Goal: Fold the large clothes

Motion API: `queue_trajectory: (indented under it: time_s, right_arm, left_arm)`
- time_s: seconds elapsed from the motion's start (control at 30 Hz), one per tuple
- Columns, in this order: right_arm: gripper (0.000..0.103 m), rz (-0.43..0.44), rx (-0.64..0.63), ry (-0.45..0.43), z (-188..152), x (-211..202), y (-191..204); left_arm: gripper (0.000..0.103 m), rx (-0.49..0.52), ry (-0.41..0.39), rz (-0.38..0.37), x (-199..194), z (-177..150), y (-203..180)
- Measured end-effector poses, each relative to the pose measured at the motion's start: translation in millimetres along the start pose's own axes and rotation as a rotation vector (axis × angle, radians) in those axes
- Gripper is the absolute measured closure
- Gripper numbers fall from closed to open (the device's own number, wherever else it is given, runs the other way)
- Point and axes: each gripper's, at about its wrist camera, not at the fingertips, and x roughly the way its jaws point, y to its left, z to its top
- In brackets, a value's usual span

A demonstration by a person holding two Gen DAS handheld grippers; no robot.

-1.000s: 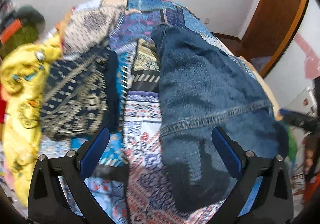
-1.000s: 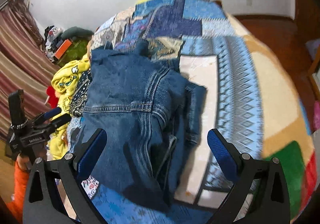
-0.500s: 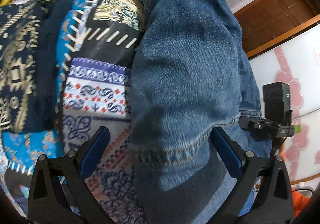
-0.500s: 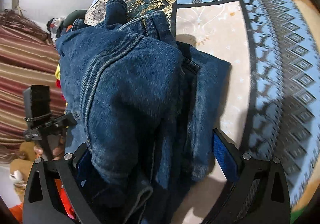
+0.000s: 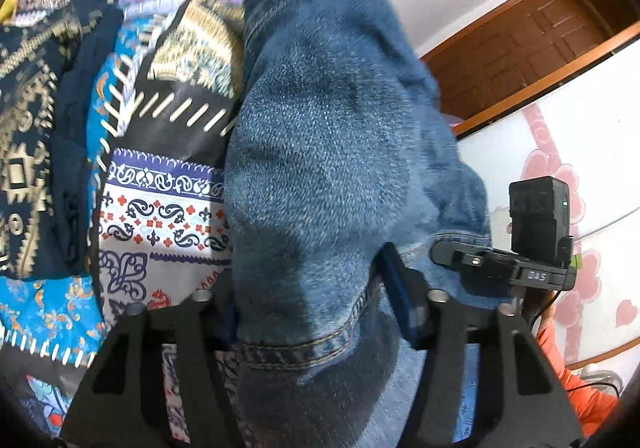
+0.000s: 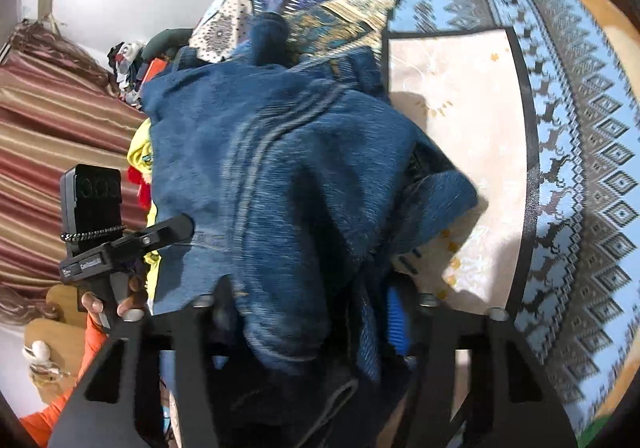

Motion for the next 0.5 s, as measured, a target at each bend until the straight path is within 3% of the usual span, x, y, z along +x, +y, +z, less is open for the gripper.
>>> queue_trajectory:
  time_s: [0.27, 0.5]
  right_arm:
    - [0.07, -0.039, -0.091, -0.071, -3, -28, 63]
    - [0.07, -0.001, -0.21, -0.164, 11, -42, 148]
  left_arm:
    - [0.054, 0.102, -0.156, 0.028, -83, -19, -43]
    - [0.054, 0.108, -0.328, 0.029, -189, -22, -37]
